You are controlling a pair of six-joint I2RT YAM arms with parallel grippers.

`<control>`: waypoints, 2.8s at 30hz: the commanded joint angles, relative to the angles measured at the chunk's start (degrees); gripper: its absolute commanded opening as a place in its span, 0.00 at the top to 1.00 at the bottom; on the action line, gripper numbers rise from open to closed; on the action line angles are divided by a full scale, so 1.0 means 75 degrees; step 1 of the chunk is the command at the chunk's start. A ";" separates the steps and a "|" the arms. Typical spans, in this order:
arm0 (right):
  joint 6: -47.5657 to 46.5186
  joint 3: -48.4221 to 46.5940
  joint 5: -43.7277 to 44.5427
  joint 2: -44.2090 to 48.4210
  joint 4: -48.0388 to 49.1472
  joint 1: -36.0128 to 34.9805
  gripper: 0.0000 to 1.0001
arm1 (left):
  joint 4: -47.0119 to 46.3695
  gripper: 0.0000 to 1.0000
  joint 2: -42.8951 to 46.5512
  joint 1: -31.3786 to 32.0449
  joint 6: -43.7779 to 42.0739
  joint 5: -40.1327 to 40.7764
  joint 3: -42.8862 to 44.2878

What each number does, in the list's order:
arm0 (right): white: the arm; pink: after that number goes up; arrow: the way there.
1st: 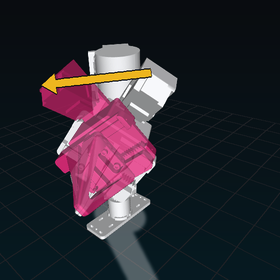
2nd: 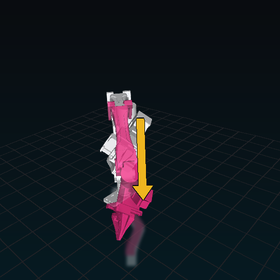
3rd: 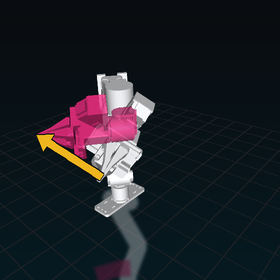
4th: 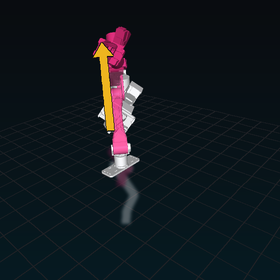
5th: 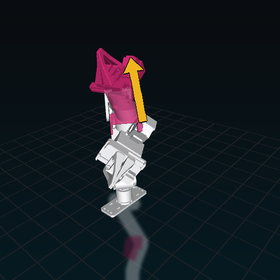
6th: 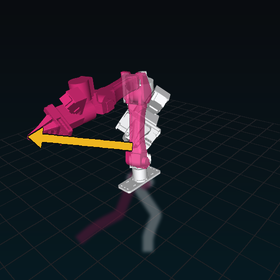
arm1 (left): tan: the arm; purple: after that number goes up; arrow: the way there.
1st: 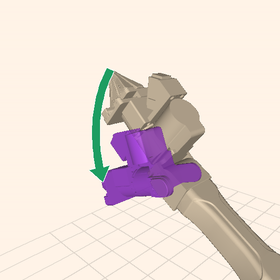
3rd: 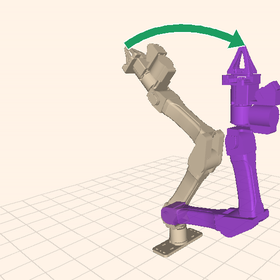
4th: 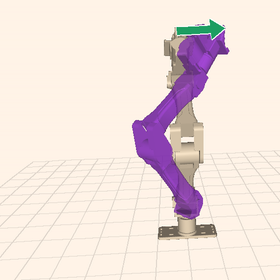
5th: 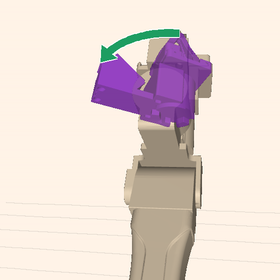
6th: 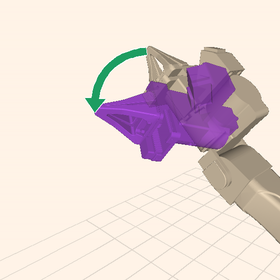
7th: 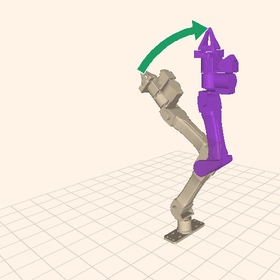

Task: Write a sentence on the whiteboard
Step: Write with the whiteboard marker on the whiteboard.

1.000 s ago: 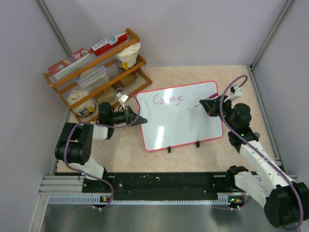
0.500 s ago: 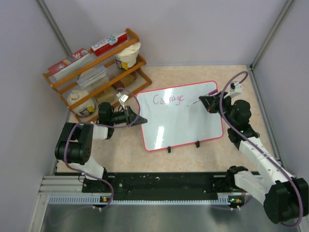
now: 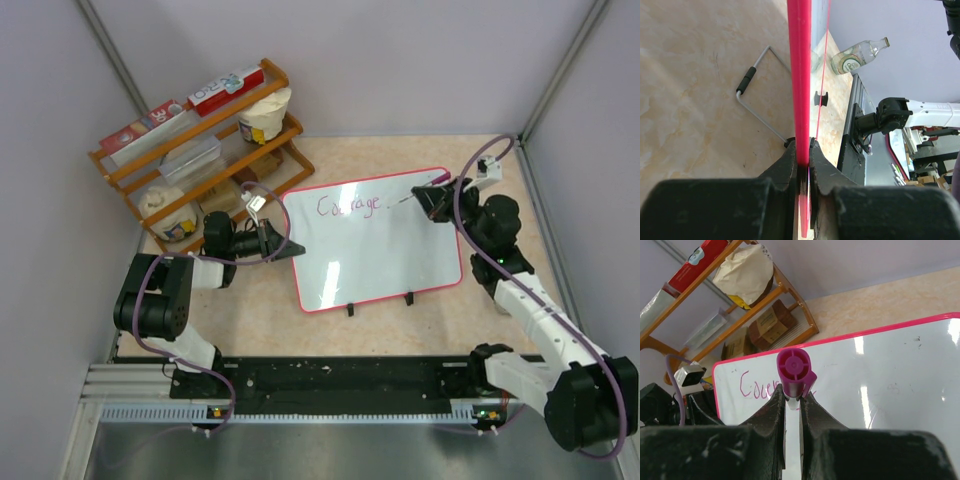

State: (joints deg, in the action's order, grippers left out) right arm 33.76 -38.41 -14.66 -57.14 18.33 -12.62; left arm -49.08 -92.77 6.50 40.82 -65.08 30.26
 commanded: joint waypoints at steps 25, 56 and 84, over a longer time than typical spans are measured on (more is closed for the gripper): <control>-0.0388 -0.1230 0.0641 -0.1509 0.0907 0.0031 1.00 | -0.0100 1.00 -0.0005 -0.0011 -0.0532 0.0580 0.0137; -0.0540 -0.0597 0.0864 -0.1849 0.1259 -0.0028 1.00 | -0.0206 1.00 -0.0029 -0.0012 -0.0462 0.0544 0.0137; -0.0657 -0.0468 0.1860 -0.1779 0.0802 -0.0028 1.00 | -0.0265 1.00 -0.0052 0.0000 -0.0415 0.0533 0.0125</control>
State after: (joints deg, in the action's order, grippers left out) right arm 30.06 -42.72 -3.49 -70.96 25.54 -12.64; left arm -49.01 -92.79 6.50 41.87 -65.06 30.26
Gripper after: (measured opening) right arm 0.062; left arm 0.100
